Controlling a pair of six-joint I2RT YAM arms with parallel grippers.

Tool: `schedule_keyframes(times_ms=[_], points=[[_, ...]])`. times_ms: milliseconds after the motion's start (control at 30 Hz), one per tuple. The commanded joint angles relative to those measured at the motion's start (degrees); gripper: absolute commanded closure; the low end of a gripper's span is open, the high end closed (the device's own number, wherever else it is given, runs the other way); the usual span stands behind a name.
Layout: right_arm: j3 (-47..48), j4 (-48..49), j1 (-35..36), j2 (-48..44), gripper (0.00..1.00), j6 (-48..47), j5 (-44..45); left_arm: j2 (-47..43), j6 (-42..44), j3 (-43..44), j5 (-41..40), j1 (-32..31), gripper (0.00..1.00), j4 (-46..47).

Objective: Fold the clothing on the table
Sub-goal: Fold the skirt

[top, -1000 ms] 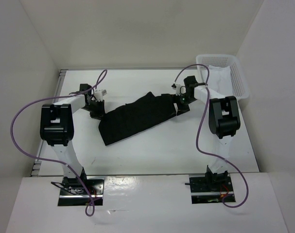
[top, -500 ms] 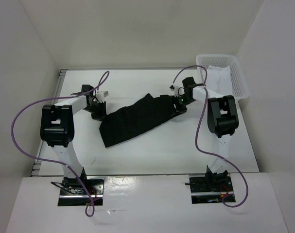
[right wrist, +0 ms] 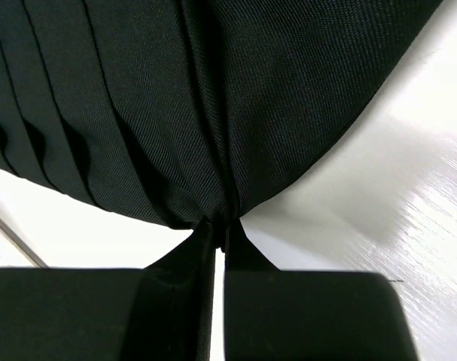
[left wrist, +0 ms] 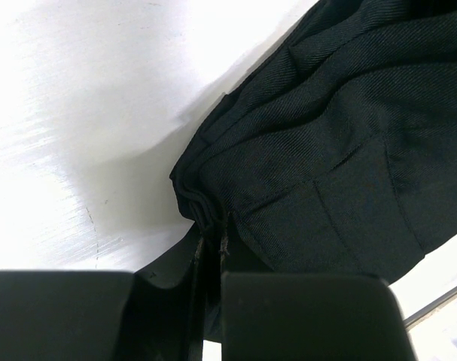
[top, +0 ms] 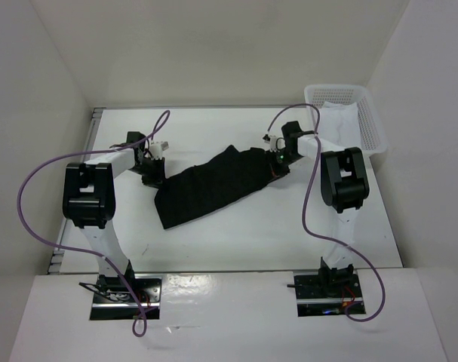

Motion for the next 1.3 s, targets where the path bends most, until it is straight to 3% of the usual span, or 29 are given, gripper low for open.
schedule_keyframes(times_ms=[0,267,533,733,1267], points=[[-0.8,2.4,0.7,-3.1,1.00,1.0,7.3,-0.1,0.0,-1.0,-0.1,-0.6,1.00,-1.7],[2.5,3.5,0.7,-9.2,1.00,3.6,23.7,-0.1,-0.5,0.2,-1.9,-0.6,1.00,-1.7],[3.6,2.9,3.6,-13.3,1.00,3.0,26.9,2.3,-1.0,2.4,-1.9,-0.6,1.00,-1.2],[7.9,1.7,13.7,-18.0,1.00,3.0,30.9,3.3,-1.0,2.4,-1.3,-0.6,1.00,-1.2],[15.0,-1.5,38.7,-13.8,1.00,-1.3,38.7,3.3,-1.0,2.4,-0.8,-0.6,1.00,-1.2]])
